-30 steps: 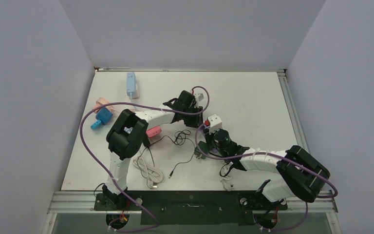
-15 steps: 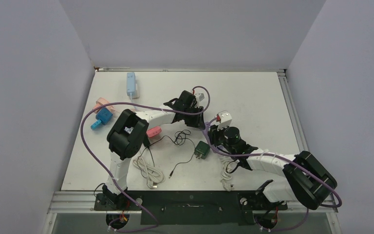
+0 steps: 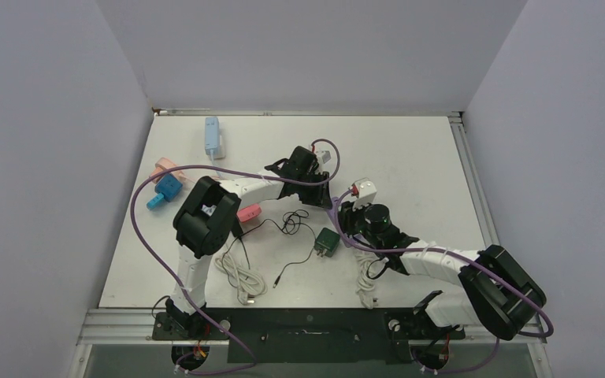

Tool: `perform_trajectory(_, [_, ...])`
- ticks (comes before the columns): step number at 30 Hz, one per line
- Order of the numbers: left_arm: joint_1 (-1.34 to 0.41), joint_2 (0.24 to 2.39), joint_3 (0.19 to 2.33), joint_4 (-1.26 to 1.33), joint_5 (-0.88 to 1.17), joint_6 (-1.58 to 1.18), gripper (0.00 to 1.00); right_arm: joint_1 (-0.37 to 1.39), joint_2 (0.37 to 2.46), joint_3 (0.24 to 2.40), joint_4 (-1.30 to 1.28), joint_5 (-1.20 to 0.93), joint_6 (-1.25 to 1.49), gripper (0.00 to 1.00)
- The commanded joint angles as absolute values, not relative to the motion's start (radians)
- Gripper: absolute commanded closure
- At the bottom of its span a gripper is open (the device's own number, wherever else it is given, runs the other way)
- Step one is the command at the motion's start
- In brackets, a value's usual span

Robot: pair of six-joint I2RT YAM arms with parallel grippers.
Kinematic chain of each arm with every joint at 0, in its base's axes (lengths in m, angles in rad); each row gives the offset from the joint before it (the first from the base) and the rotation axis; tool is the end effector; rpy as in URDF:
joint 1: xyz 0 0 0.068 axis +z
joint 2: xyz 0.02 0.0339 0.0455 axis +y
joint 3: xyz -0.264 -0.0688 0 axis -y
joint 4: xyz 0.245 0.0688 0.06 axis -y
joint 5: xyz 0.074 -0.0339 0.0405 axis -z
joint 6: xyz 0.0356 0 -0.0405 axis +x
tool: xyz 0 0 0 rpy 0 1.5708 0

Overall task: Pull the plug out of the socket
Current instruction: Remove the plug from the socket, then place the plug at the center of the board.

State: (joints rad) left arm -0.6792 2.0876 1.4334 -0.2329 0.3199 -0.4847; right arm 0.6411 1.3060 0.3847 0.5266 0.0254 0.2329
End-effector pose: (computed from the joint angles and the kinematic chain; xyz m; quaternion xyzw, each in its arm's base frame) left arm 0.3427 -0.2910 0.1580 0.1435 0.9205 -0.3073 0.1940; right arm 0.1993 0.1476 0.1673 -0.1617 0.8161 0.2252 0.5070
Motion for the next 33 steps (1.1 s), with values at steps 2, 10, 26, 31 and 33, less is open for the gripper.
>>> perform_trajectory(2, [-0.698, 2.173, 1.406, -0.367, 0.239, -0.422, 0.71, 0.639, 1.237, 0.377, 0.595, 0.025, 0.227, 0.95])
perform_trajectory(10, [-0.698, 2.159, 1.410, -0.368, 0.245, -0.420, 0.68, 0.776, 1.067, 0.422, 0.430, 0.058, 0.210, 0.95])
perform_trajectory(26, [-0.693, 1.936, 1.430, -0.346, 0.321, -0.378, 0.27, 1.155, 1.149, 0.390, 0.372, 0.150, 0.498, 0.95])
perform_trajectory(31, [-0.683, 1.817, 1.389, -0.308, 0.327, -0.353, 0.15, 1.175, 1.199, 0.363, 0.423, 0.176, 0.549, 0.87])
perform_trajectory(33, [-0.666, 1.769, 1.367, -0.285, 0.330, -0.359, 0.13, 1.180, 1.220, 0.359, 0.419, 0.187, 0.560, 0.84])
